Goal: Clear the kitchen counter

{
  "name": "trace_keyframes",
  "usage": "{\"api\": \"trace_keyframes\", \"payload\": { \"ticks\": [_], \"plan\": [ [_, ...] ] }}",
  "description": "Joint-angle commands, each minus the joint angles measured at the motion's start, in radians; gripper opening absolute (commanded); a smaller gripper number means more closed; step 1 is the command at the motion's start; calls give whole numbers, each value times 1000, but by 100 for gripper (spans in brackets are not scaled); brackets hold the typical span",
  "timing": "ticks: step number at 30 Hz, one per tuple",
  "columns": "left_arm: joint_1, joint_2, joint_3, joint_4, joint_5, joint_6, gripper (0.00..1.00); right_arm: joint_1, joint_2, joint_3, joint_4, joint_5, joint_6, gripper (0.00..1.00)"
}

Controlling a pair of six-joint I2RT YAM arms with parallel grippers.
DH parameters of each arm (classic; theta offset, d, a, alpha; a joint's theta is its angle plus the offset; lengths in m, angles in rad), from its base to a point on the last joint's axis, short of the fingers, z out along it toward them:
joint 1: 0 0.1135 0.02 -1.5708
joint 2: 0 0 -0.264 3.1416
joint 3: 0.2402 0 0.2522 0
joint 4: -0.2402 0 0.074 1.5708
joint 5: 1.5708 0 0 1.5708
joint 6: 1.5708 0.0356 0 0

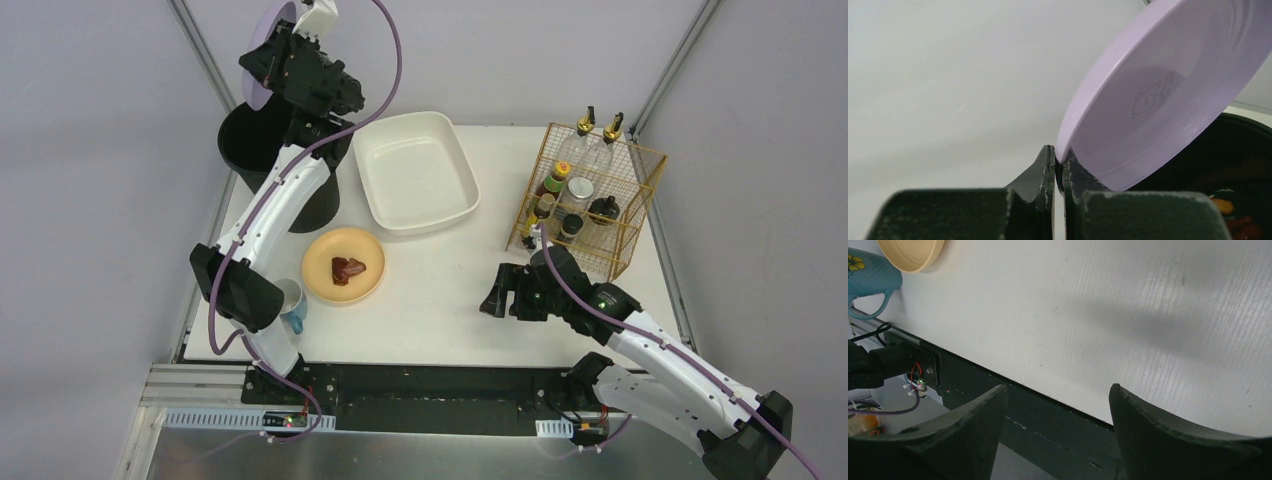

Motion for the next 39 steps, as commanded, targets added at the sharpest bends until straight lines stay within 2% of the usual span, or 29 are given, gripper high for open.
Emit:
{"api": "trace_keyframes", "payload": {
  "ticks": [1,6,11,16,20,29,39],
  "plan": [
    [-35,-56,107,-233,-37,-202,0,5,-1,2,24,-18,-9,78],
    [-84,-81,205,-599,-24,-494,0,5,-10,11,7,-16,-15,78],
    [-154,-100,242,-790,15,-642,0,5,-31,21,-23,-7,-15,78],
    [-196,-116,304,-1069,133,-886,0,5,-61,7,-34,-4,5,78],
    [-200,-141,323,-1218,242,-1032,0,5,-75,7,-45,-8,21,78],
    [-200,-177,307,-1338,578,-1301,0,6,-79,9,-53,5,44,78],
    [-200,-123,303,-1385,811,-1570,0,6,-54,28,-53,7,52,78]
  ]
}}
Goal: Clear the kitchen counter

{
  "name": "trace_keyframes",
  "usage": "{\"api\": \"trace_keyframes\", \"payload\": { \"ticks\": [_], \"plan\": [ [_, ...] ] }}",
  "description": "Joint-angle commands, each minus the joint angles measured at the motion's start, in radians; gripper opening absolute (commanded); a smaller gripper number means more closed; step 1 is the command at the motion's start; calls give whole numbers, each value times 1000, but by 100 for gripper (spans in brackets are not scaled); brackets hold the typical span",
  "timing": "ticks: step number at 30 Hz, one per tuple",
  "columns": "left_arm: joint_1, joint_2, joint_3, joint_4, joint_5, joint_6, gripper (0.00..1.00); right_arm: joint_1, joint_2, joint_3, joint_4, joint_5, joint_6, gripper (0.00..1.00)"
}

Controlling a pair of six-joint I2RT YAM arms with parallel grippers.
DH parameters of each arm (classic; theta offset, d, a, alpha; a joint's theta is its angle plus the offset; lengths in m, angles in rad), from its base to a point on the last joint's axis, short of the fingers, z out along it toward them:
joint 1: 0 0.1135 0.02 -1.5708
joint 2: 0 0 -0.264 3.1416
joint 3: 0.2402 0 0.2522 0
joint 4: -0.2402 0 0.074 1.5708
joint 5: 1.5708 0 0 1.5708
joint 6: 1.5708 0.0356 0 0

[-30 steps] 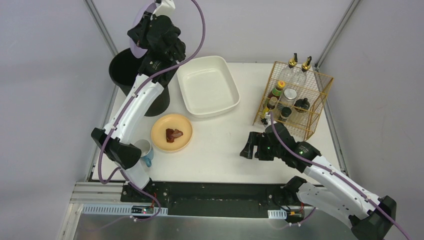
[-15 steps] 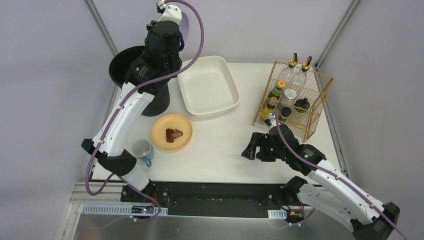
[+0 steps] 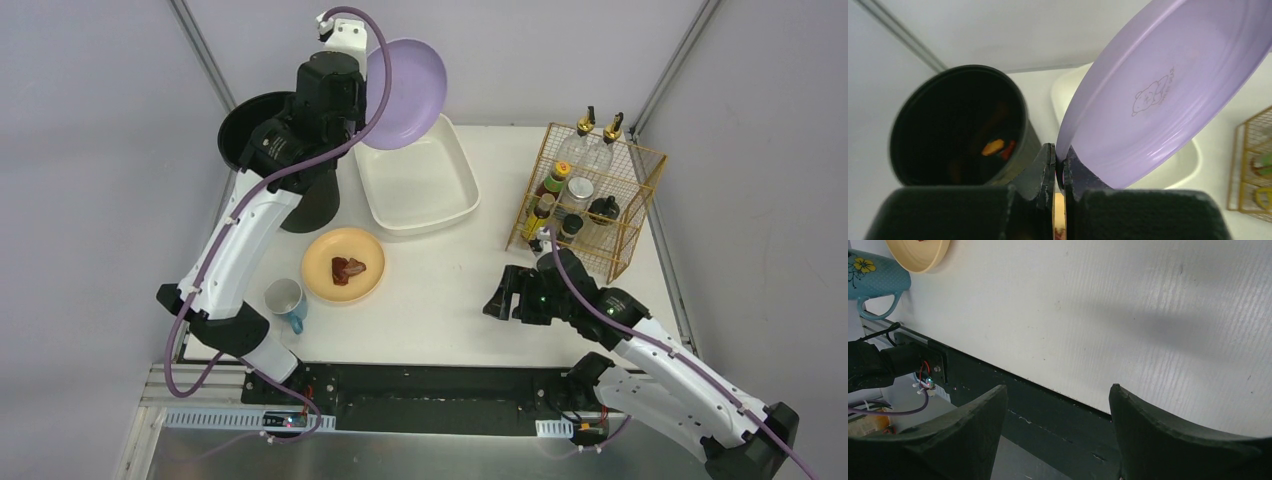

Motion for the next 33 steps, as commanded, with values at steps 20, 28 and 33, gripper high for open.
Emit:
{"api": "trace_keyframes", "payload": {
  "ticks": [20,28,33],
  "plan": [
    [142,252,124,-70,444,-674,0,6,-50,9,-29,2,38,78],
    [142,356,140,-68,437,-766,0,8,-60,18,-37,-4,34,78],
    [142,439,160,-69,439,-795,0,10,-82,4,-38,-3,39,78]
  ]
}}
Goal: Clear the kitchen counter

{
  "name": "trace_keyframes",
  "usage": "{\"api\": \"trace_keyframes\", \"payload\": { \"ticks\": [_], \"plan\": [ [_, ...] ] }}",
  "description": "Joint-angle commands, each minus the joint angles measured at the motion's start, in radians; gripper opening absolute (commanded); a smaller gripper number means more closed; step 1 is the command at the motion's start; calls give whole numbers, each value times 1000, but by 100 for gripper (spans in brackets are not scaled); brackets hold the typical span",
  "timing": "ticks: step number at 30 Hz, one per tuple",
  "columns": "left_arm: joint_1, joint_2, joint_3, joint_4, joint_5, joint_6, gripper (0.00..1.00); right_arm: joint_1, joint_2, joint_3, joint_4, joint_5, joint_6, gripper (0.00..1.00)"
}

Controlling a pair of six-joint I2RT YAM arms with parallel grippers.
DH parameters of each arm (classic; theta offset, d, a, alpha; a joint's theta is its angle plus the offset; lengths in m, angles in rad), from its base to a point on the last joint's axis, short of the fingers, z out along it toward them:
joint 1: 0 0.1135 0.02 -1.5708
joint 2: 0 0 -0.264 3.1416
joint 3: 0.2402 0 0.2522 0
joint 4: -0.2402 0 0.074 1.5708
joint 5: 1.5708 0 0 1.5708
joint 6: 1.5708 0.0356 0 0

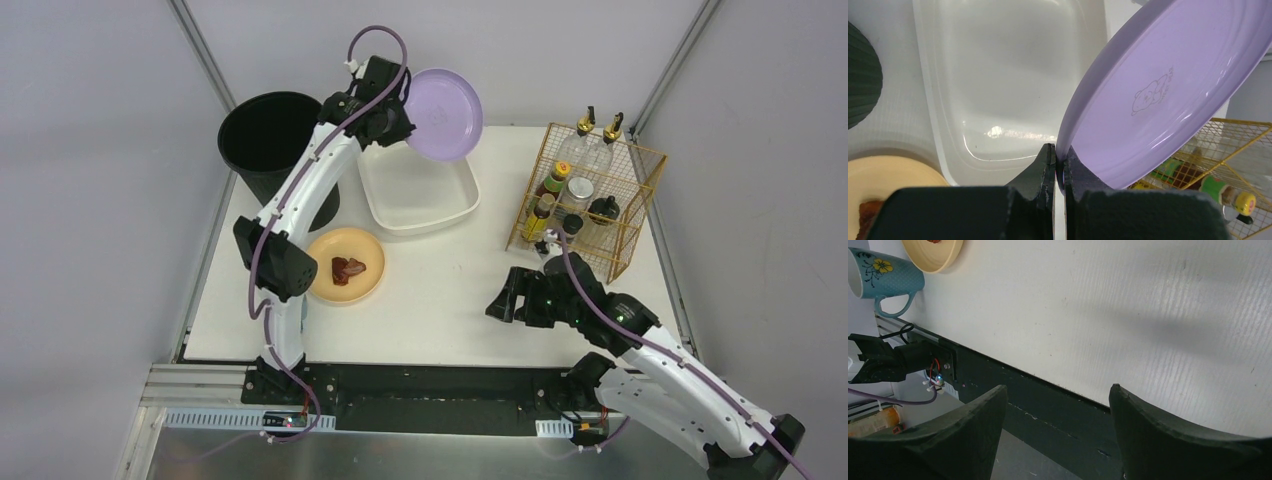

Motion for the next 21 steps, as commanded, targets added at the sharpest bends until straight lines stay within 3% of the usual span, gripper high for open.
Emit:
{"api": "trace_keyframes", "payload": {
  "ticks": [1,10,21],
  "plan": [
    [-2,54,61,25,6,-69,0,5,-30,0,-8,-5,18,78],
    [-1,147,62,18,-71,-105,0,5,-31,0,-19,-22,-1,78],
    [32,91,-154,21,-87,-168,0,5,-57,-12,-15,-43,-3,78]
  ]
}}
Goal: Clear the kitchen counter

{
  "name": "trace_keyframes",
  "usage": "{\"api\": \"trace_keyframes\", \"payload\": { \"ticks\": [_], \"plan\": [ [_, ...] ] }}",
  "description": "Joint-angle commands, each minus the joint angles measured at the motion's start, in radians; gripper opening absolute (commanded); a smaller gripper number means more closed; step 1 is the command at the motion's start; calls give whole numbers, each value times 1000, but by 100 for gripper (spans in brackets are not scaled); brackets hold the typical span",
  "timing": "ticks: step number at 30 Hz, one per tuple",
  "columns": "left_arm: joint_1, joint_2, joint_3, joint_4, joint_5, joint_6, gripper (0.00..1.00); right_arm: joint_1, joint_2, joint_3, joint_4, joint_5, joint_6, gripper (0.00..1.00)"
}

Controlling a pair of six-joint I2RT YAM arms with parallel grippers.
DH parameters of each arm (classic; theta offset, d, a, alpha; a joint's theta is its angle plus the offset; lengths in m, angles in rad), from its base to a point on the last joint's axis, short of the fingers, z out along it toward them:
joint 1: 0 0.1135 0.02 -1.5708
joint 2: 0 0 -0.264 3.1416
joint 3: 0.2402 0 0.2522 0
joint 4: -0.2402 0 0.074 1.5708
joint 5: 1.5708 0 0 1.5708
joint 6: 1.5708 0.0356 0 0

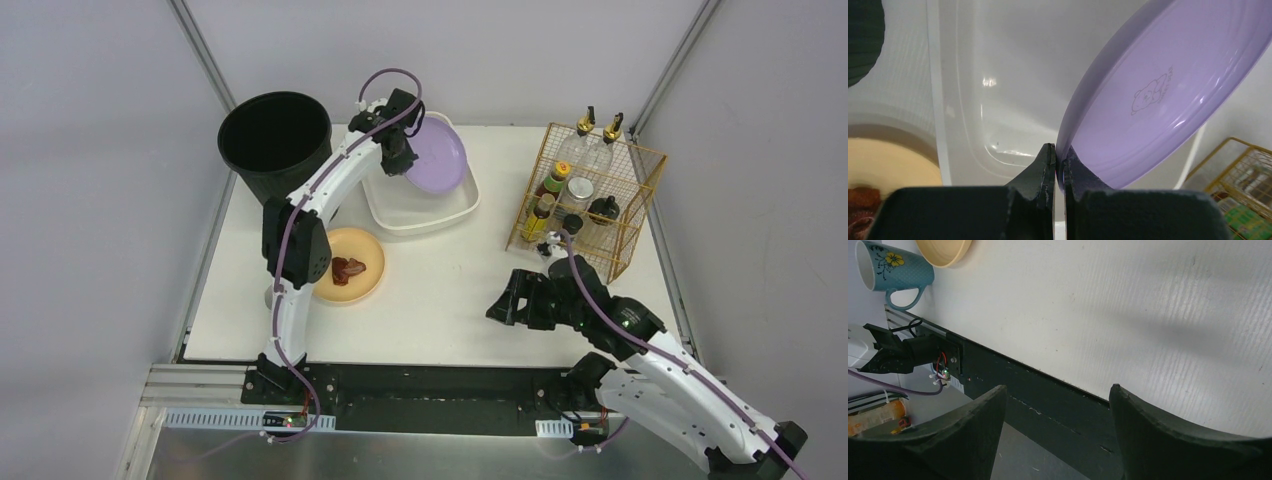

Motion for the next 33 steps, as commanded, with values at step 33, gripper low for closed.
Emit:
{"api": "trace_keyframes", "payload": {
  "ticks": [33],
  "plan": [
    [112,207,103,9,-4,-274,4,4,-84,-33,-27,-25,29,78]
  ]
}}
